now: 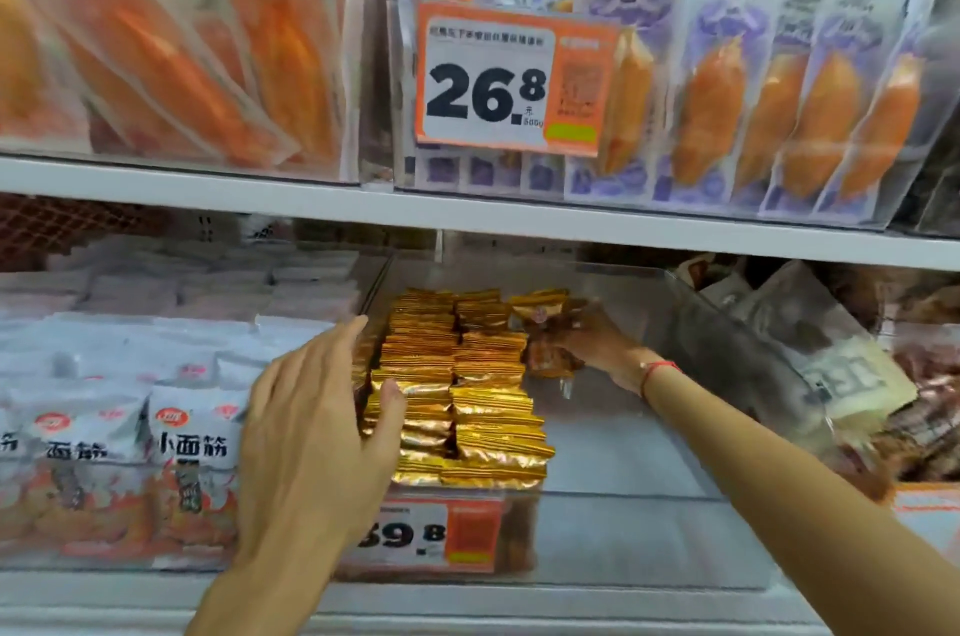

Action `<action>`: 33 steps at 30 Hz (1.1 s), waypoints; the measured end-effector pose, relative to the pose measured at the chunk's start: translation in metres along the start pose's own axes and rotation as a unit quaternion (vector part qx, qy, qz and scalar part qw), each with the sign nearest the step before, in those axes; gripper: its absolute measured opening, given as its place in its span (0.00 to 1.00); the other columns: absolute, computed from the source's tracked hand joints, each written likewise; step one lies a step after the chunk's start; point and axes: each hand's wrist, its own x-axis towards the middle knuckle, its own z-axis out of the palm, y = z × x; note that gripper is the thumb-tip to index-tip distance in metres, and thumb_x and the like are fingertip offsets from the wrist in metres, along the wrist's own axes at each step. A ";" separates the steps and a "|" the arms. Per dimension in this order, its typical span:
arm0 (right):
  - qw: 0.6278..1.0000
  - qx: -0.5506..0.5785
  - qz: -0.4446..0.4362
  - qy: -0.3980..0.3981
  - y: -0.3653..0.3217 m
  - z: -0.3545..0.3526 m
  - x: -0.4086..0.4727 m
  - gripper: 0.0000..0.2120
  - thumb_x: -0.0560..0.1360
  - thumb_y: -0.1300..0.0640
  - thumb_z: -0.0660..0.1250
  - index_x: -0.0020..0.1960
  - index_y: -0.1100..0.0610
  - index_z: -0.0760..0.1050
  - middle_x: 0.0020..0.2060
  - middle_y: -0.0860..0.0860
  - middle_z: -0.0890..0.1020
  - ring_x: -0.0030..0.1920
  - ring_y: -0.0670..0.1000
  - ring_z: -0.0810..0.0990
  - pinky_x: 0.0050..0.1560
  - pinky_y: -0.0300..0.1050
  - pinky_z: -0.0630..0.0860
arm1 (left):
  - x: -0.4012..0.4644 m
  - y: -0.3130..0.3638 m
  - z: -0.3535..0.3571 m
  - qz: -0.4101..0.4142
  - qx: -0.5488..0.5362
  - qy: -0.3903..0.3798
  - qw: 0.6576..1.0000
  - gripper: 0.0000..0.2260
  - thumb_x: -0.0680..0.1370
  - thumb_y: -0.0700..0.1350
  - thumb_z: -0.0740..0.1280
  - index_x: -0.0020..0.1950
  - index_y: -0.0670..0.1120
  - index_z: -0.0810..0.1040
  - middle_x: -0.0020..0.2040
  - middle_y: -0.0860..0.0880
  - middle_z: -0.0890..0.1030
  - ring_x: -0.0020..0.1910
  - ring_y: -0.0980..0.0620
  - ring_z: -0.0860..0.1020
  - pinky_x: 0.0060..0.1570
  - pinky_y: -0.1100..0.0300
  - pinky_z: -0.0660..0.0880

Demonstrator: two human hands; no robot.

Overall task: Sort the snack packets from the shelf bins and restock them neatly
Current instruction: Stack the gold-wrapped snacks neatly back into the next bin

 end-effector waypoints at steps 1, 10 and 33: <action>1.000 -0.020 -0.011 0.000 -0.001 0.003 0.003 0.13 0.74 0.64 0.71 0.57 0.66 0.78 0.54 0.58 0.82 0.53 0.56 0.82 0.53 0.47 0.79 | 0.001 -0.001 0.000 0.003 -0.001 -0.001 1.000 0.28 0.74 0.59 0.52 0.69 0.47 0.72 0.62 0.47 0.79 0.62 0.47 0.73 0.65 0.50 0.65; 0.997 0.010 0.038 0.067 0.012 0.009 0.004 0.18 0.67 0.57 0.78 0.54 0.62 0.80 0.56 0.58 0.81 0.55 0.59 0.81 0.58 0.53 0.78 | 0.001 -0.005 0.000 0.007 0.000 -0.028 1.000 0.25 0.75 0.57 0.57 0.70 0.49 0.69 0.64 0.49 0.77 0.64 0.49 0.70 0.66 0.56 0.58; 0.993 0.018 0.044 0.110 0.013 0.007 0.003 0.18 0.67 0.55 0.78 0.52 0.61 0.78 0.48 0.56 0.83 0.46 0.57 0.84 0.52 0.53 0.81 | 0.001 -0.004 -0.001 0.026 0.008 -0.029 0.999 0.27 0.74 0.59 0.51 0.67 0.49 0.71 0.65 0.49 0.76 0.63 0.51 0.68 0.67 0.54 0.58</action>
